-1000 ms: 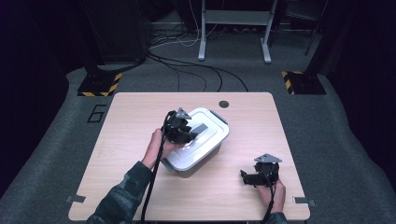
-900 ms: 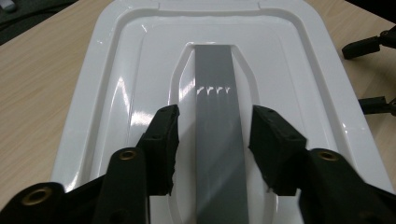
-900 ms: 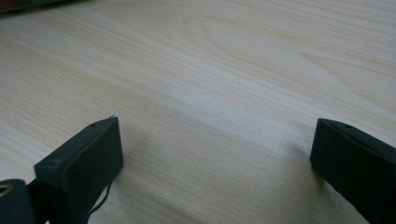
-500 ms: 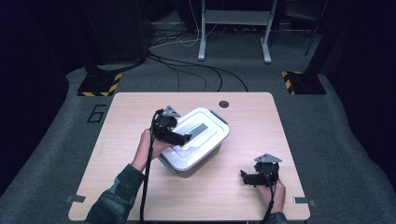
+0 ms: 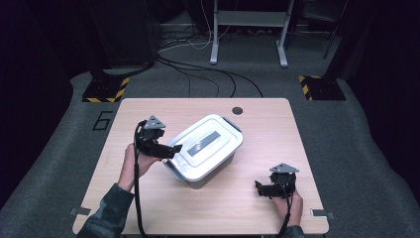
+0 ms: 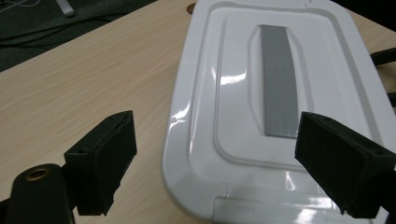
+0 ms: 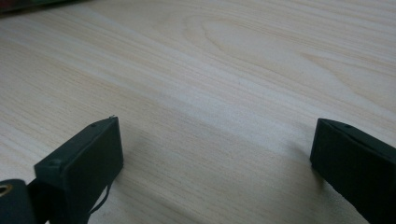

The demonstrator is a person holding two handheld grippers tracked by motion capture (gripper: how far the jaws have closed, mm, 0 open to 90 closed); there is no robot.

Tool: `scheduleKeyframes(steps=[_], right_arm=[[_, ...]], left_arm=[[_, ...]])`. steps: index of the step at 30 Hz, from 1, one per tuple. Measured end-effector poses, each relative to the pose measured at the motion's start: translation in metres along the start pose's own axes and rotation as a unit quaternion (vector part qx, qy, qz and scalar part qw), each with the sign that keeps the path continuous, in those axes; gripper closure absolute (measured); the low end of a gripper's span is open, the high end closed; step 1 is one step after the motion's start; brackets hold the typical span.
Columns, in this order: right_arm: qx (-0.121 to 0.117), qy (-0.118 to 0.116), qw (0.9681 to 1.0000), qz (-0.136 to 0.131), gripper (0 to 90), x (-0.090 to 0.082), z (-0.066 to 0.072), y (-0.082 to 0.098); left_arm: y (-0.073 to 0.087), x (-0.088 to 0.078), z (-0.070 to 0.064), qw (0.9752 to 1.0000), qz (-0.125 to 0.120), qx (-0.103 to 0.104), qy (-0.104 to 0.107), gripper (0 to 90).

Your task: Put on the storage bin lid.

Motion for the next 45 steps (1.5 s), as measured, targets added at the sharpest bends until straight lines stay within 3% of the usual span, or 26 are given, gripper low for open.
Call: scheduleKeyframes(steps=[9, 15, 26, 35, 45], right_arm=[[0.000, 0.001, 1.0000, 0.000, 1.4, 0.000, 0.000, 0.000], [0.000, 0.002, 1.0000, 0.000, 1.4, 0.000, 0.000, 0.000], [0.000, 0.002, 1.0000, 0.000, 1.4, 0.000, 0.000, 0.000], [0.000, 0.002, 1.0000, 0.000, 1.4, 0.000, 0.000, 0.000], [0.000, 0.002, 1.0000, 0.000, 1.4, 0.000, 0.000, 0.000]], left_arm=[[0.041, -0.027, 0.012, 0.9984, -0.011, -0.032, -0.046, 7.1], [0.073, -0.032, 0.022, 0.9964, 0.000, -0.057, -0.063, 6.1], [0.125, -0.025, 0.035, 0.9904, 0.012, -0.111, -0.082, 5.7], [0.162, -0.014, 0.041, 0.9858, 0.009, -0.135, -0.099, 4.4], [0.194, -0.005, 0.039, 0.9838, 0.012, -0.136, -0.116, 1.5]])
Point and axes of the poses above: each handheld gripper's, and its own axes: x roughly forward along the jaws, y roughly out of its underside, z roughly to its left, the point moved 2 cm from there along x, roughly forward along the jaws, and after that the axes turned 13 degrees about y, right-handed, at the moved point
